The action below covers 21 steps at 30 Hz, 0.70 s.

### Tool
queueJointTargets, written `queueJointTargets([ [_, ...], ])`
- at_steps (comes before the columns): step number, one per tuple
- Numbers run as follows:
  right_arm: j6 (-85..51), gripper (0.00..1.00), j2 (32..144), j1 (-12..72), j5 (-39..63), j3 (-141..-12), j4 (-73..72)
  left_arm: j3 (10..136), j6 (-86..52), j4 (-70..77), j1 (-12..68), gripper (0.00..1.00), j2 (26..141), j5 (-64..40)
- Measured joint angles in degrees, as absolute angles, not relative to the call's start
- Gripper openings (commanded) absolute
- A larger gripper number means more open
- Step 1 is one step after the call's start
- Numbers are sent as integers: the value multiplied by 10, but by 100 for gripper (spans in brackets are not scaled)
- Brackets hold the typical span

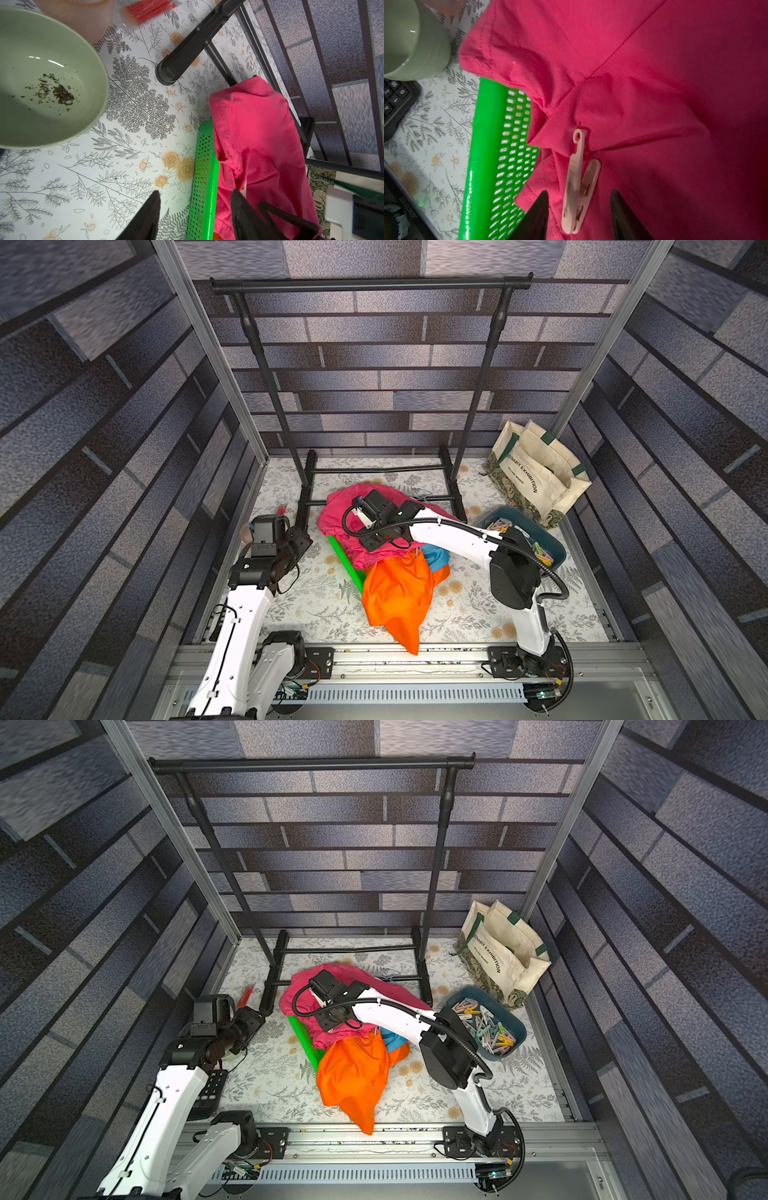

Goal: Use clothespins to secure the t-shirt on both sides of the hanger
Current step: Pick up the clothespin from the basket.

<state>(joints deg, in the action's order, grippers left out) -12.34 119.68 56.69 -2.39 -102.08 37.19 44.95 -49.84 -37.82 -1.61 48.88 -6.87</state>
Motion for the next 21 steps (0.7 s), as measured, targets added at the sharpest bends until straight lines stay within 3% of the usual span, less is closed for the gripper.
queueJointTargets([
  [3, -124, 41, 1220, 569, -29, -1021, 372, 445, -500, -373, -16, 60, 492, -82],
  [12, -133, 13, 1246, 569, -29, -1038, 370, 435, -502, -361, -16, 63, 492, -105],
  [18, -137, 5, 1213, 569, -6, -1023, 368, 435, -505, -348, -5, 64, 496, -110],
  [21, -149, 4, 1155, 569, 19, -988, 357, 435, -505, -341, 15, 70, 502, -109],
])
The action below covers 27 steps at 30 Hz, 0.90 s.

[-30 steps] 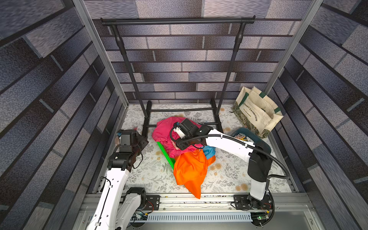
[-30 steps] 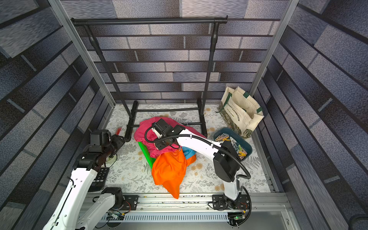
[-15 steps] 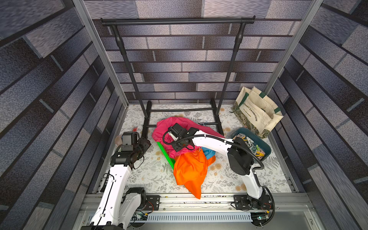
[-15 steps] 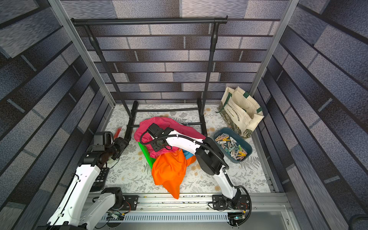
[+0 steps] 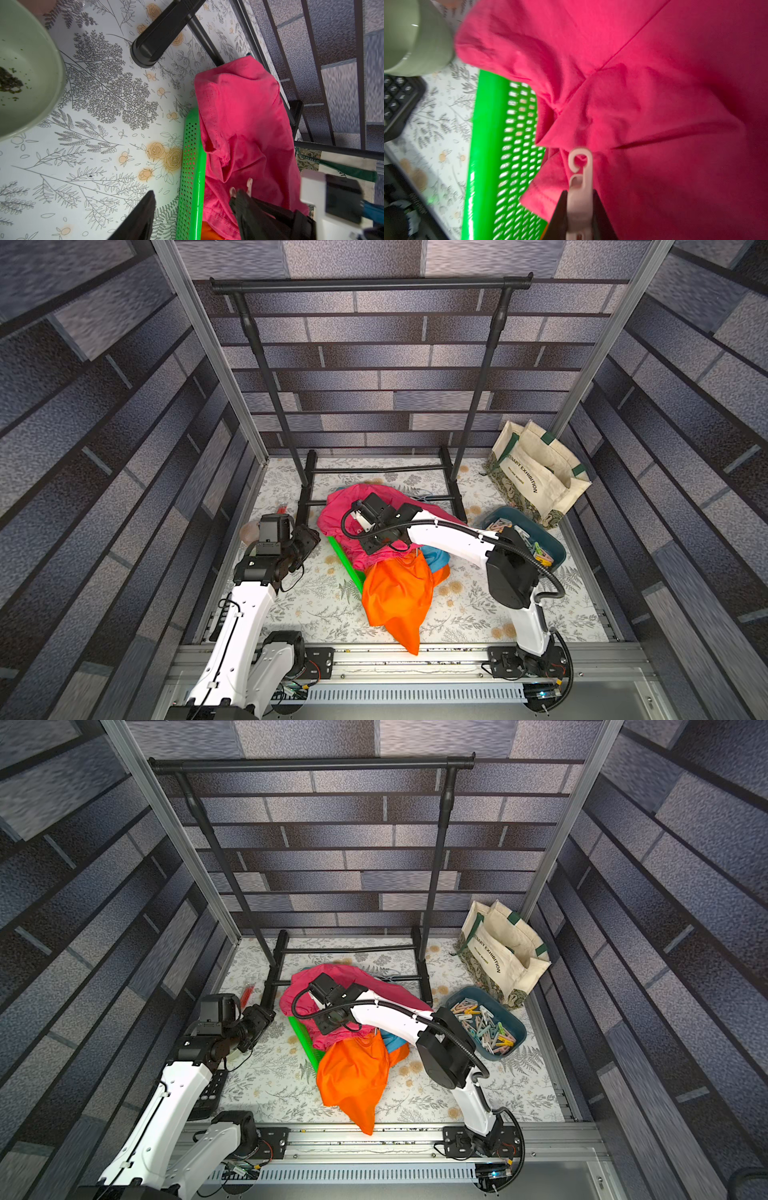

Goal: Use clothespins to secure the t-shirt on both sides of the hanger
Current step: Pick up the clothespin from the basket, then place the clothespin at the center of the board.

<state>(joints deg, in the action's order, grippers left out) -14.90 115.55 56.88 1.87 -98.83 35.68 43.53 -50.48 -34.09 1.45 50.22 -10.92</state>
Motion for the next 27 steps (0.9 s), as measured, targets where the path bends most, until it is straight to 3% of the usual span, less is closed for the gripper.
queueJointTargets([
  [4, -182, 0, 1070, 557, 71, -934, 314, 435, -501, -333, 42, 85, 505, -106],
  [13, -340, 0, 944, 470, 226, -770, 133, 439, -479, -284, 122, 89, 488, -97],
  [16, -359, 0, 894, 464, 211, -710, 136, 448, -473, -276, 134, 90, 489, -89],
  [24, -406, 0, 617, 455, 51, -474, 272, 454, -467, -262, 143, 91, 529, -79],
  [27, -442, 0, 586, 445, 29, -392, 298, 469, -465, -261, 147, 93, 548, -76],
])
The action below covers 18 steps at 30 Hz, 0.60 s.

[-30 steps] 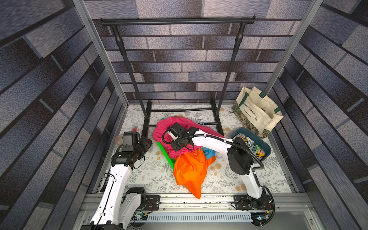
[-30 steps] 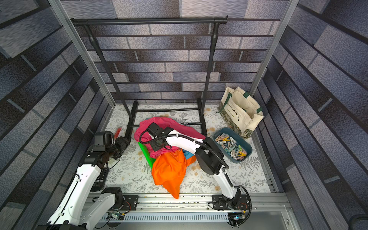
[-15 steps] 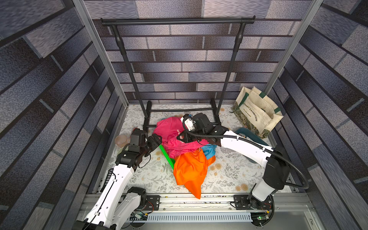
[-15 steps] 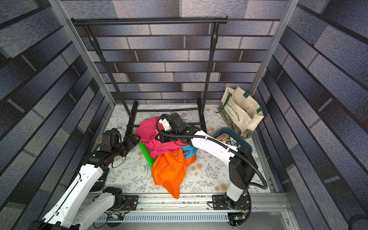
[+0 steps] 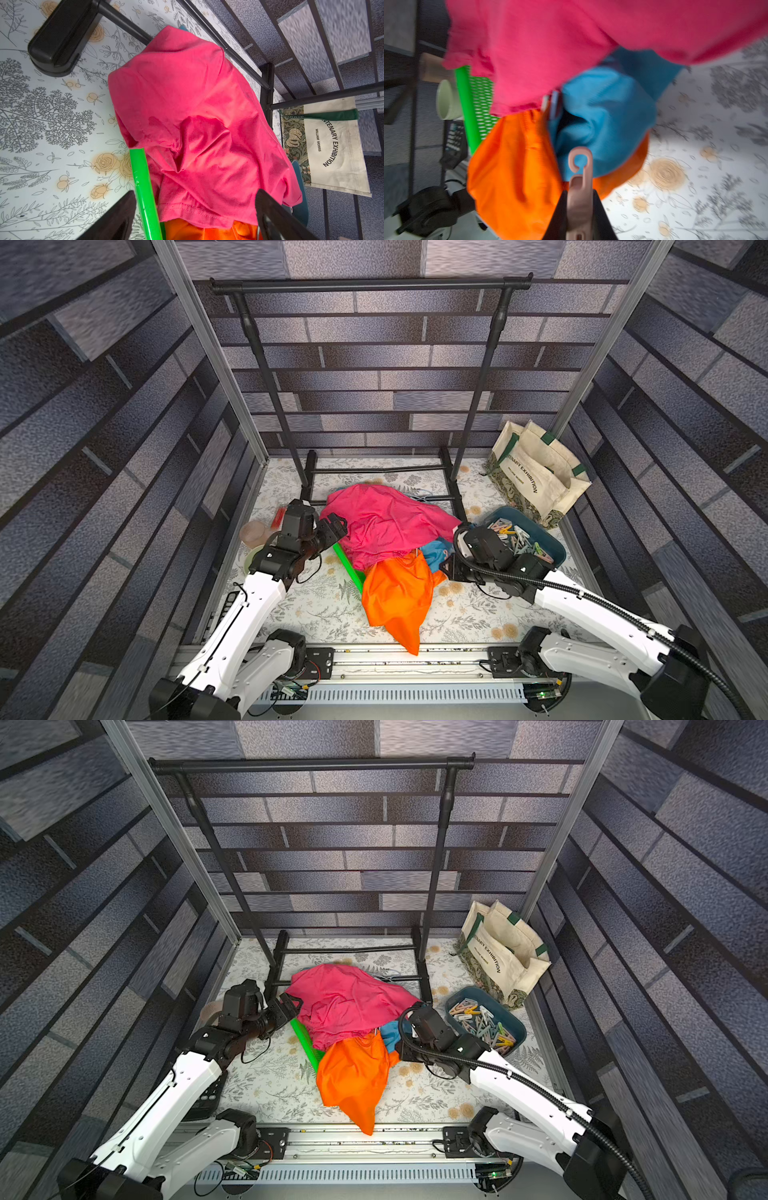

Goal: Use clothespins to secure the t-shirt on both sides of the hanger
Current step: Place the clothespin at the center of the board.

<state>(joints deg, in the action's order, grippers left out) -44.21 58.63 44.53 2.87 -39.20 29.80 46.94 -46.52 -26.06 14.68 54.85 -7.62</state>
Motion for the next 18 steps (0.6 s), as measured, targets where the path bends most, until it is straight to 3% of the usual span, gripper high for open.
queueJointTargets([
  [3, -478, 0, 597, 444, 30, -323, 297, 488, -463, -256, 154, 100, 563, -73],
  [11, -531, 1, 663, 435, 43, -274, 225, 511, -454, -252, 176, 100, 580, -62],
  [13, -537, 11, 667, 430, 43, -270, 206, 511, -453, -252, 177, 100, 581, -58],
  [16, -549, 44, 653, 419, 39, -260, 201, 511, -452, -252, 177, 100, 581, -55],
  [18, -554, 54, 627, 407, 30, -251, 217, 511, -452, -252, 177, 100, 581, -53],
])
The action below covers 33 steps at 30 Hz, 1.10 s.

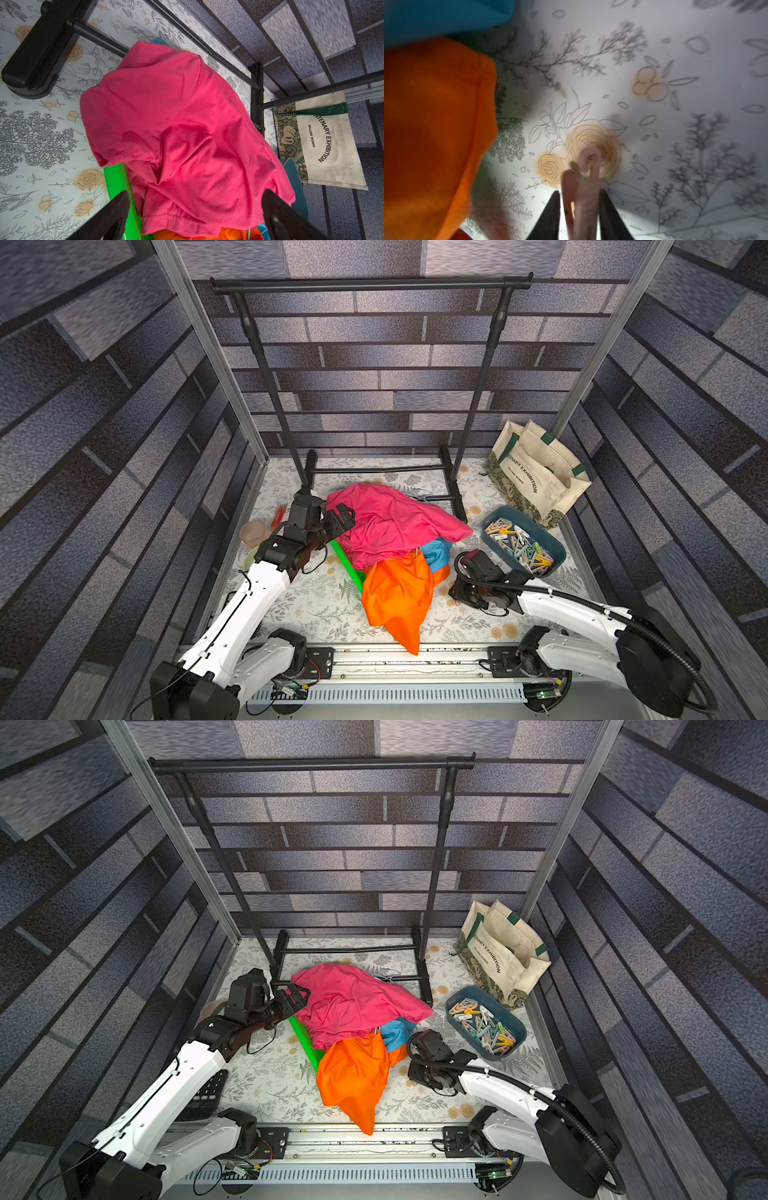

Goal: Use clothespins to secure the t-shirt on both sides of the hanger
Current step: Place the clothespin at the center of the board, then pick up the clothespin from the center of the board.

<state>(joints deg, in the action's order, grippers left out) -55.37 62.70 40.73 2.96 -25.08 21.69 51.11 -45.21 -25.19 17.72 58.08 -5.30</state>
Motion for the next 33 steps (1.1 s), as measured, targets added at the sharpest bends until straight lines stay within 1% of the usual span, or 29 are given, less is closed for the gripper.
queueJointTargets([
  [3, -562, 64, 578, 393, 8, -248, 257, 511, -452, -251, 177, 100, 581, -51],
  [4, -565, 65, 565, 390, 0, -248, 269, 511, -453, -250, 177, 100, 581, -50],
  [6, -563, 66, 543, 384, -16, -250, 300, 510, -453, -247, 177, 100, 581, -46],
  [8, -553, 66, 545, 384, -26, -262, 330, 508, -454, -244, 177, 100, 581, -44],
  [13, -499, 60, 628, 384, -23, -332, 373, 501, -454, -244, 177, 100, 581, -42],
  [16, -468, 60, 675, 384, -14, -362, 378, 499, -454, -244, 177, 100, 581, -39],
  [21, -433, 60, 715, 392, 1, -384, 387, 494, -454, -244, 177, 100, 578, -30],
  [28, -414, 56, 780, 430, 3, -407, 388, 500, -454, -252, 177, 100, 595, -25],
  [30, -410, 52, 794, 434, 2, -409, 388, 508, -454, -255, 177, 100, 609, -25],
  [33, -406, 43, 806, 436, -3, -409, 388, 519, -453, -256, 177, 100, 623, -25],
])
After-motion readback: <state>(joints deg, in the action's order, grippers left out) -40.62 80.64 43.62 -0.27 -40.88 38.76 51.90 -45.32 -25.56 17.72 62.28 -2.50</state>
